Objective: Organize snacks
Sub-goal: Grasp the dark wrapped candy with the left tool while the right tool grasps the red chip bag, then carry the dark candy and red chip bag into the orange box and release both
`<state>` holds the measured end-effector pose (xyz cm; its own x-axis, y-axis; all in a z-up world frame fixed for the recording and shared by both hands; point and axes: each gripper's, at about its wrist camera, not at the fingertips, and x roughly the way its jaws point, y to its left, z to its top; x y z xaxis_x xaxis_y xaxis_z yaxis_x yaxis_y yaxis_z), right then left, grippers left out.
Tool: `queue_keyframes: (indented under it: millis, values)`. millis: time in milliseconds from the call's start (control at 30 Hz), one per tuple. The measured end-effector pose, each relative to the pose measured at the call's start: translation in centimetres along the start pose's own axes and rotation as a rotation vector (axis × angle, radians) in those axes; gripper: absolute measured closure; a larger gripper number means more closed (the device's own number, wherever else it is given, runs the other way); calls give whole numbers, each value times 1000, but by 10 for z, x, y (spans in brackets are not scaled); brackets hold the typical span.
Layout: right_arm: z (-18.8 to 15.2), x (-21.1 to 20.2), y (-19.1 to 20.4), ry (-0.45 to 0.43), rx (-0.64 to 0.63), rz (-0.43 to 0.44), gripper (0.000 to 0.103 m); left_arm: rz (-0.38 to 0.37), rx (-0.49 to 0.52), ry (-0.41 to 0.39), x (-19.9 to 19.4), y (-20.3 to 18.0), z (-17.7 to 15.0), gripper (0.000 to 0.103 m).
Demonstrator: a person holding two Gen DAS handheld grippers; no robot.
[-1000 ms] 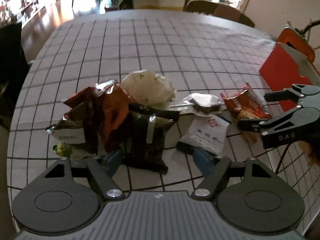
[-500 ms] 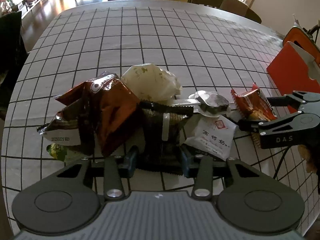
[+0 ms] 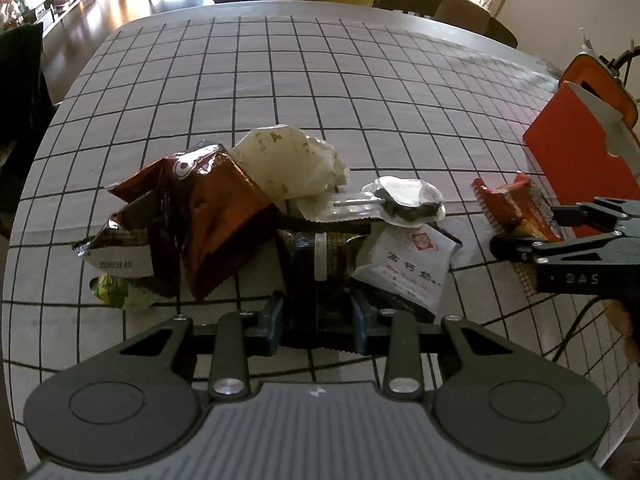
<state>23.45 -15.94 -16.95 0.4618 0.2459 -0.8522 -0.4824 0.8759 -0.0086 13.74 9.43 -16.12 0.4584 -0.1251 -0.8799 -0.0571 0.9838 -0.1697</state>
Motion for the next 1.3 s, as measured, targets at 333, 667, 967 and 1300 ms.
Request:
queue_keyframes:
  millis: [333,667,967,1300]
  values:
    - [-11,-50,-1,-32,38,45,27,-22,45,-36,-29,-22,-2,70]
    - [-20,-104,-13,-78,54,76,27,-51,120,-61,-56,-63,-4,71]
    - [-24,-146,-44,-119,63,53,27,-89,155,-74,-74,-104,-1,71]
    - [-24,-172,-91,-162,42,19,27,-121,211,-134,-91,-166,21,71]
